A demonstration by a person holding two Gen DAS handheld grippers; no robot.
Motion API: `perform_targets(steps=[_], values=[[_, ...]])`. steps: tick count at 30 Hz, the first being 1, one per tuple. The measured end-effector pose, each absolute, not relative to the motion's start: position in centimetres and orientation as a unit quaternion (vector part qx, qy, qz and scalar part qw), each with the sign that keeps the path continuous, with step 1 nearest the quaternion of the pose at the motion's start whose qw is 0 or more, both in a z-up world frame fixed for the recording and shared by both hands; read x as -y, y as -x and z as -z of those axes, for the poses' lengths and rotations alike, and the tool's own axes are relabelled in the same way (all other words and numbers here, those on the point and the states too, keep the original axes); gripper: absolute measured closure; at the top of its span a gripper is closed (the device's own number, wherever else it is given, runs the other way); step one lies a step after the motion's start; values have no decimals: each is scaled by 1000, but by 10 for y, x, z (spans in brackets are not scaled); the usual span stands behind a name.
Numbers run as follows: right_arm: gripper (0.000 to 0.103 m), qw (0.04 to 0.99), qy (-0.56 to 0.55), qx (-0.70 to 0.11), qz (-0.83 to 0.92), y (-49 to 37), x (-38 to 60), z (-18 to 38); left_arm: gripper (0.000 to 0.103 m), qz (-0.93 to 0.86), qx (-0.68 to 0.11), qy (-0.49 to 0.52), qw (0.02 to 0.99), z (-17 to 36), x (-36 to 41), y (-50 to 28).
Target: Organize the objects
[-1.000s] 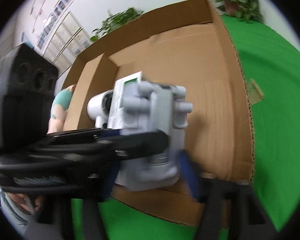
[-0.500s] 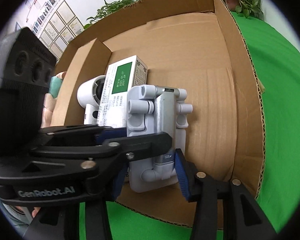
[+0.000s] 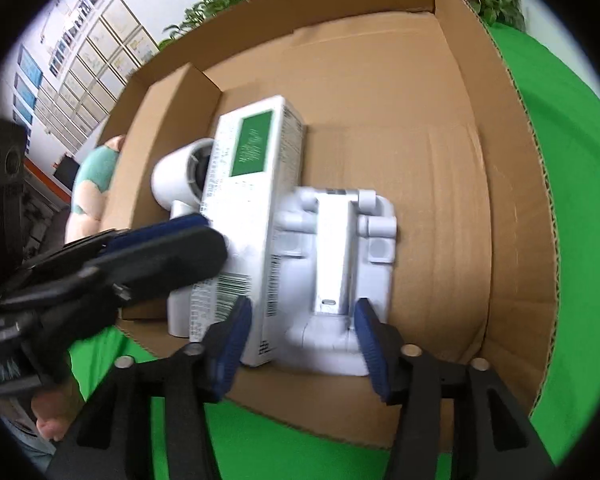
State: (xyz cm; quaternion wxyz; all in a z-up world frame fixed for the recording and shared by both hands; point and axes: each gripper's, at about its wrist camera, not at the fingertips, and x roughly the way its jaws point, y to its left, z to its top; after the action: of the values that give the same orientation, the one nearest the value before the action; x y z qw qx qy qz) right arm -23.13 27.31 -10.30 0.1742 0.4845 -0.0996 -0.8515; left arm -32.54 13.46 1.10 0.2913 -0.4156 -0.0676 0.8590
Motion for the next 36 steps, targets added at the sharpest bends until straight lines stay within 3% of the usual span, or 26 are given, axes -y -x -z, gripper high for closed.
perform_targets(steps=[2, 3, 4, 6, 9, 12, 22, 36], values=[[42, 164, -460, 99, 867, 222, -276, 95, 62, -882, 55, 386, 264, -17, -109, 326], [34, 153, -446, 99, 876, 216, -278, 90, 48, -895, 49, 368, 246, -22, -99, 319], [20, 138, -429, 94, 888, 208, -277, 86, 40, -911, 43, 345, 221, -26, -89, 310], [16, 100, -381, 63, 917, 187, -268, 78, 14, -945, 37, 284, 159, -31, -66, 290], [11, 64, -323, 10, 944, 163, -241, 74, 3, -971, 12, 216, 99, -27, -41, 259], [0, 46, -254, -9, 966, 145, -221, 74, 1, -983, -9, 180, 43, -17, -7, 228], [0, 15, -297, -17, 955, 161, -198, 107, 1, -976, -6, 216, 26, 68, -11, 302], [0, 1, -287, -19, 958, 155, -196, 113, 0, -969, -49, 240, -16, 70, -32, 287]])
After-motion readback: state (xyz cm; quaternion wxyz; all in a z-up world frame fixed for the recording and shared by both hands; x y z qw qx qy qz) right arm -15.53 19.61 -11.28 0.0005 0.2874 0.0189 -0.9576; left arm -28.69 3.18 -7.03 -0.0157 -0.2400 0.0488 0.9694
